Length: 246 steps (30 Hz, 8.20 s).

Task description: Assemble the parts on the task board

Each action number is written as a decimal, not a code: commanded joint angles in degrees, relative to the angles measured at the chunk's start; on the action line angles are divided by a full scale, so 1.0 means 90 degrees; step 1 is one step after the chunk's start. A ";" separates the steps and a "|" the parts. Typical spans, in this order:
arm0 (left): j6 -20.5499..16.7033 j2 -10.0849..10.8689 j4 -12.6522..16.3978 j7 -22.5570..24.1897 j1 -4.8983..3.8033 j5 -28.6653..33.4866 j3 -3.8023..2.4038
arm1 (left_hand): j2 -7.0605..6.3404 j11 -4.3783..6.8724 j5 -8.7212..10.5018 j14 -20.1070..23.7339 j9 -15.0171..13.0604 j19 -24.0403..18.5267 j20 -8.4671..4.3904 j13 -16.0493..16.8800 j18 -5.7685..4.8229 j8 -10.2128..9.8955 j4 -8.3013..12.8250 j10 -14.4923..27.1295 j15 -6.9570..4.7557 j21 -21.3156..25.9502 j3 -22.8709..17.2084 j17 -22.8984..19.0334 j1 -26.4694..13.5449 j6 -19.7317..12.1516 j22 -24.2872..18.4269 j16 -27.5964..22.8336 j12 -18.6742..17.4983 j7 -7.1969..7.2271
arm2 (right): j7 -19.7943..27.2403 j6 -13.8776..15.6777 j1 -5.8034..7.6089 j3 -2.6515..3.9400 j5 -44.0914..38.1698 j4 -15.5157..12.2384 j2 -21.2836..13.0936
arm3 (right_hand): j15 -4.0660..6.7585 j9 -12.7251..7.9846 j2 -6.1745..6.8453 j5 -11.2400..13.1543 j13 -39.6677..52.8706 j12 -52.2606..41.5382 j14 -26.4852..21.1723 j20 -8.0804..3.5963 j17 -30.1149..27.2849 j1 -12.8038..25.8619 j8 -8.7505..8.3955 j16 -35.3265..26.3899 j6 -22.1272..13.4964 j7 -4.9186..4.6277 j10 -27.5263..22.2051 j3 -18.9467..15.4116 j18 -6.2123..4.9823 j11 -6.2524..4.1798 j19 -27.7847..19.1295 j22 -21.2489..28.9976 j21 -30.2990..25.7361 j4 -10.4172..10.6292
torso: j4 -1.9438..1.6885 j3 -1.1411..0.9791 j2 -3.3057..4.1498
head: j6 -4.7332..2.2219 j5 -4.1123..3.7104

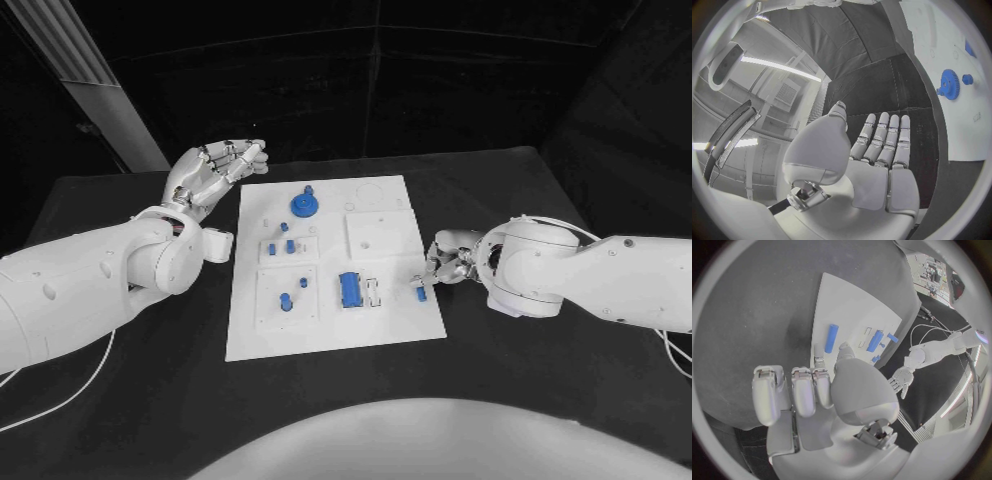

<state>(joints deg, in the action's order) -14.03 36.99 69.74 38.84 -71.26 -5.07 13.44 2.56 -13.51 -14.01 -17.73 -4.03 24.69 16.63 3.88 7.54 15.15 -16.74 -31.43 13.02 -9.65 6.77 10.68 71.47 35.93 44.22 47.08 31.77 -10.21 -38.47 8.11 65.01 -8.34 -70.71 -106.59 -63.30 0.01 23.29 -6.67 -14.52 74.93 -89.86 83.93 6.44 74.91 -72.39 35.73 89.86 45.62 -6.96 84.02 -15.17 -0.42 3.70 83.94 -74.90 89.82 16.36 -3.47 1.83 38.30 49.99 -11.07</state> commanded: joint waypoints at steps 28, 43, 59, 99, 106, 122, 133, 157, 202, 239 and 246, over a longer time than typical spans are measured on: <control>0.0081 -0.0003 0.0012 0.0753 -0.0008 0.0012 -0.0004 | 0.0071 -0.0009 -0.0040 0.0038 0.0009 -0.0016 -0.0001 -0.0009 -0.0119 0.0036 0.0003 0.0045 0.0015 0.0047 0.0042 -0.0024 -0.0003 -0.0041 -0.0012 0.0055 0.0049 -0.0603 | -0.0207 -0.0724 -0.0040 -0.0004 -0.0103 0.0269 0.0382 | -0.0025 -0.0284 -0.0270 0.0245 0.1674 -0.0016 0.0674 -0.0007 0.1677 -0.1482 -0.0209 0.0016 -0.0041 -0.0001 0.0664 0.0853 0.0047 -0.0050 0.0673 -0.1677 0.0020 -0.0836 | 0.0002 -0.0001 -0.0008 | 0.0001 -0.0006; 0.0080 0.0011 0.0008 0.0750 -0.0007 0.0012 -0.0004 | 0.0073 -0.0009 -0.0041 0.0038 0.0009 -0.0016 -0.0001 -0.0009 -0.0119 0.0037 0.0003 0.0046 0.0015 0.0048 0.0043 -0.0025 -0.0002 -0.0041 -0.0013 0.0056 0.0050 -0.0603 | 0.0486 0.0213 -0.0048 -0.0005 0.0220 0.0142 0.0272 | -0.0056 -0.1106 0.0021 0.0140 0.1674 -0.0016 0.0674 0.0012 0.1677 -0.1516 -0.1502 0.0016 0.0811 -0.0015 0.0664 0.1738 0.0047 -0.0036 0.0673 -0.1677 0.0020 -0.1302 | 0.0007 -0.0003 -0.0006 | 0.0001 0.0017; 0.0089 0.0001 -0.0007 0.0736 -0.0002 0.0012 -0.0004 | 0.0087 -0.0009 -0.0047 0.0041 0.0009 -0.0018 -0.0001 -0.0009 -0.0120 0.0050 0.0002 0.0049 0.0015 0.0052 0.0051 -0.0042 0.0005 -0.0048 -0.0015 0.0070 0.0063 -0.0604 | 0.1568 0.1194 -0.0044 -0.0002 0.1633 -0.0080 0.0053 | -0.0087 -0.1385 0.0202 -0.0177 0.1674 -0.0016 0.0674 0.0050 0.1677 -0.1374 -0.2036 0.0016 0.1136 -0.0060 0.0664 0.2102 0.0047 0.0010 0.0673 -0.1677 0.0020 -0.1427 | 0.0004 0.0001 -0.0005 | 0.0001 0.0043; 0.0085 -0.0019 -0.0007 0.0699 -0.0001 0.0012 -0.0004 | 0.0100 -0.0006 -0.0051 0.0045 0.0008 -0.0020 -0.0001 -0.0005 -0.0120 0.0074 0.0002 0.0031 0.0015 0.0057 0.0071 -0.0069 0.0014 -0.0055 -0.0019 0.0092 0.0097 -0.0602 | 0.1114 0.0521 -0.0042 -0.0001 0.4401 0.0351 0.0535 | -0.0086 -0.1496 0.0267 -0.0151 0.1674 -0.0016 0.0674 0.0058 0.1677 -0.1080 -0.2290 0.0016 0.1278 -0.0063 0.0664 0.2147 0.0047 0.0013 0.0673 -0.1677 0.0020 -0.1308 | -0.0003 0.0002 -0.0003 | 0.0001 0.0036; 0.0088 -0.0023 -0.0005 0.0696 -0.0001 0.0012 -0.0004 | 0.0100 -0.0006 -0.0051 0.0045 0.0008 -0.0020 -0.0001 -0.0005 -0.0120 0.0074 0.0002 0.0031 0.0015 0.0057 0.0071 -0.0069 0.0014 -0.0055 -0.0019 0.0092 0.0097 -0.0602 | 0.1160 0.0667 -0.0042 -0.0001 0.4403 0.0381 0.0605 | -0.0086 -0.1504 0.0263 -0.0136 0.1674 -0.0016 0.0674 0.0059 0.1677 -0.1035 -0.2313 0.0016 0.1306 -0.0058 0.0664 0.2147 0.0047 0.0011 0.0673 -0.1677 0.0020 -0.1281 | -0.0002 0.0000 -0.0002 | 0.0001 0.0041; 0.0095 -0.0028 -0.0010 0.0686 -0.0001 0.0012 -0.0004 | 0.0111 -0.0005 -0.0062 0.0048 0.0007 -0.0021 -0.0001 -0.0005 -0.0121 0.0086 0.0004 0.0029 0.0014 0.0060 0.0078 -0.0084 0.0025 -0.0060 -0.0021 0.0103 0.0110 -0.0601 | 0.1222 0.0928 -0.0042 -0.0001 0.4413 0.0439 0.0694 | -0.0071 -0.1542 0.0334 -0.0089 0.1674 -0.0016 0.0674 0.0049 0.1677 -0.0748 -0.2438 0.0016 0.1393 -0.0047 0.0664 0.2047 0.0047 -0.0003 0.0673 -0.1677 0.0020 -0.1091 | 0.0000 0.0001 -0.0004 | 0.0001 0.0060; 0.0098 -0.0033 -0.0010 0.0686 -0.0001 0.0012 -0.0004 | 0.0137 -0.0004 -0.0145 0.0060 0.0008 -0.0022 -0.0001 -0.0008 -0.0120 0.0119 0.0004 0.0038 0.0014 0.0067 0.0101 -0.0128 0.0054 -0.0078 -0.0026 0.0136 0.0141 -0.0601 | 0.1160 0.0939 -0.0042 -0.0001 0.4419 0.0494 0.0769 | -0.0069 -0.1552 0.0349 -0.0038 0.1674 -0.0016 0.0674 0.0047 0.1677 -0.0684 -0.2476 0.0016 0.1413 -0.0045 0.0664 0.2011 0.0047 -0.0004 0.0673 -0.1677 0.0020 -0.1041 | 0.0003 0.0004 -0.0009 | 0.0001 0.0076; 0.0109 -0.0024 -0.0006 0.0680 -0.0001 0.0012 -0.0004 | 0.0147 -0.0004 -0.0205 0.0068 0.0008 -0.0022 0.0000 -0.0010 -0.0120 0.0143 0.0003 0.0048 0.0014 0.0071 0.0126 -0.0161 0.0067 -0.0092 -0.0029 0.0160 0.0162 -0.0601 | 0.0848 0.0680 -0.0043 -0.0001 0.4114 0.0529 0.0843 | -0.0099 -0.1561 0.0659 0.0715 0.1674 -0.0016 0.0674 0.0069 0.1677 -0.0282 -0.2618 0.0016 0.1389 -0.0116 0.0664 0.1530 0.0047 0.0053 0.0673 -0.1677 0.0020 -0.0782 | 0.0000 0.0002 -0.0008 | 0.0001 0.0092; 0.0138 -0.0031 -0.0016 0.0662 0.0005 0.0012 -0.0004 | 0.0156 -0.0004 -0.0236 0.0072 0.0009 -0.0022 0.0000 -0.0012 -0.0120 0.0157 0.0002 0.0055 0.0015 0.0074 0.0139 -0.0181 0.0073 -0.0101 -0.0031 0.0175 0.0173 -0.0602 | 0.0306 -0.0301 -0.0044 -0.0002 0.2781 0.0466 0.0873 | 0.0473 0.2400 0.0102 0.1293 0.1674 -0.0016 0.0674 -0.0468 0.1677 -0.0382 0.1843 0.0016 0.0378 0.0608 0.0664 0.0268 0.0047 -0.0604 0.0673 -0.1677 0.0020 -0.0021 | 0.0004 0.0002 -0.0005 | 0.0001 0.0065; 0.0137 -0.0007 0.0002 0.0663 0.0007 0.0012 -0.0004 | 0.0164 -0.0005 -0.0255 0.0075 0.0009 -0.0022 0.0000 -0.0013 -0.0120 0.0168 0.0002 0.0061 0.0015 0.0076 0.0148 -0.0197 0.0081 -0.0109 -0.0033 0.0187 0.0182 -0.0602 | 0.0612 0.0080 -0.0045 -0.0002 0.2762 0.0659 0.0971 | 0.0527 0.2863 -0.0156 0.1191 0.1674 -0.0016 0.0674 -0.0522 0.1677 -0.1020 0.1881 0.0016 0.0295 0.0681 0.0664 0.0355 0.0047 -0.0671 0.0673 -0.1677 0.0020 -0.0299 | 0.0009 -0.0003 -0.0008 | 0.0001 0.0090; 0.0134 0.0010 0.0008 0.0671 0.0016 0.0012 -0.0004 | 0.0167 -0.0006 -0.0259 0.0076 0.0009 -0.0022 0.0000 -0.0013 -0.0120 0.0172 0.0003 0.0064 0.0015 0.0077 0.0152 -0.0203 0.0084 -0.0111 -0.0033 0.0192 0.0185 -0.0602 | 0.1782 0.0778 -0.0043 0.0000 0.2892 0.0485 0.0733 | 0.0544 0.2945 -0.0066 0.1047 0.1674 -0.0016 0.0674 -0.0538 0.1677 -0.1300 0.1859 0.0016 0.0335 0.0700 0.0664 0.0417 0.0047 -0.0689 0.0673 -0.1677 0.0020 -0.0511 | 0.0008 -0.0004 -0.0019 | 0.0001 0.0096</control>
<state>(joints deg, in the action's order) -13.35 37.03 69.71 38.84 -71.08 -5.07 13.44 3.48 -13.72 -16.19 -17.52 -4.03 24.69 16.63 3.86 7.54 16.49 -16.74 -31.22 13.22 -9.21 7.72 8.95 72.39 35.30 44.01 48.58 33.11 -10.00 -30.29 10.19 64.54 -8.37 -45.59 -101.78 -56.46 4.53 49.72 -5.76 -4.89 75.92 -90.15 83.96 1.91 74.90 -82.06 52.75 89.86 48.48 -1.02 83.73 -11.38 -0.42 -1.76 83.96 -74.90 89.82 12.02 -3.42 1.79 38.22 49.99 -10.18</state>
